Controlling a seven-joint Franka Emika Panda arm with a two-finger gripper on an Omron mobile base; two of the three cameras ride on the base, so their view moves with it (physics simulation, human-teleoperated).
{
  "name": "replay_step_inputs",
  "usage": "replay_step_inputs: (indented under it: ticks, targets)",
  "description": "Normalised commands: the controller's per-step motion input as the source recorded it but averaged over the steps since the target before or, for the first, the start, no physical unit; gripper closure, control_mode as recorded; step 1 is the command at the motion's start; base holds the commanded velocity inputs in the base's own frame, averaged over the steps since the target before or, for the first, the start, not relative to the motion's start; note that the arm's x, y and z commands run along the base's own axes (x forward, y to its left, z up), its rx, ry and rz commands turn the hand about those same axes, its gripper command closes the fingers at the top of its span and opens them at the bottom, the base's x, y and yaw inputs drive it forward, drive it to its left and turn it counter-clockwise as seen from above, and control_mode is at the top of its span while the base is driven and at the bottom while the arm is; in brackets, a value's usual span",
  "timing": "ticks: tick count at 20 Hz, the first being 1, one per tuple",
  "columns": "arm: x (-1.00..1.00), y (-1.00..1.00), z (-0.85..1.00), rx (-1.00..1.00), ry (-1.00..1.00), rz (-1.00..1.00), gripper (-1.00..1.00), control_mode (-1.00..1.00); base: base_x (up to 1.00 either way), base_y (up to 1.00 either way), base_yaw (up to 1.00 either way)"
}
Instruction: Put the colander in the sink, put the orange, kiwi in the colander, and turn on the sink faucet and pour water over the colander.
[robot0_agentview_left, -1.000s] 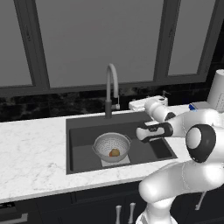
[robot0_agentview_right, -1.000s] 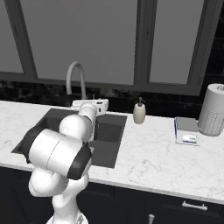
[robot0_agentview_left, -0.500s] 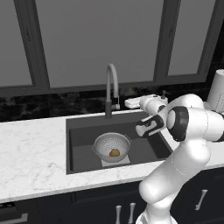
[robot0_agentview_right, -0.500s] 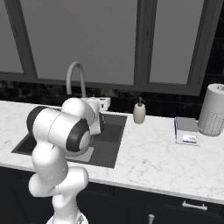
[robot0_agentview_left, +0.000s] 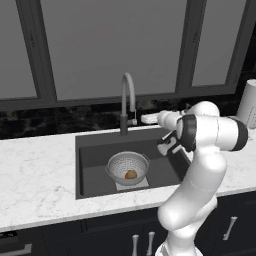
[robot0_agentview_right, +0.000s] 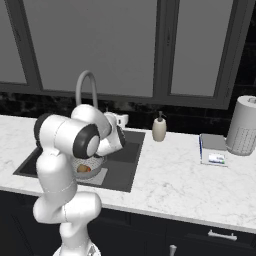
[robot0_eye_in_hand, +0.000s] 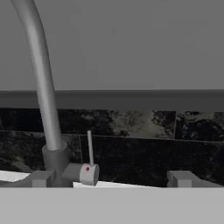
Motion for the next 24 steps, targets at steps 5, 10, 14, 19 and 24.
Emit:
replay_step_inputs:
  ticks: [5,10,14,19,24]
  targets:
    - [0.39,0.00,-0.33,0.06,-0.07,0.00,-1.00,-1.00,0.00,0.00,0.00]
    - [0.20,0.00,-0.58,0.07,-0.16,0.00,-1.00,-1.00,0.00,0.00,0.00]
    - [0.11,0.00,-0.59,0.06,-0.20,0.00,-1.00,-1.00,0.00,0.00,0.00]
    - [0.02,0.02,-0.45,0.03,-0.19,0.00,-1.00,-1.00,0.00,0.00,0.00]
    - [0.00,0.21,-0.21,0.00,-0.03,0.00,-1.00,-1.00,0.00,0.00,0.00]
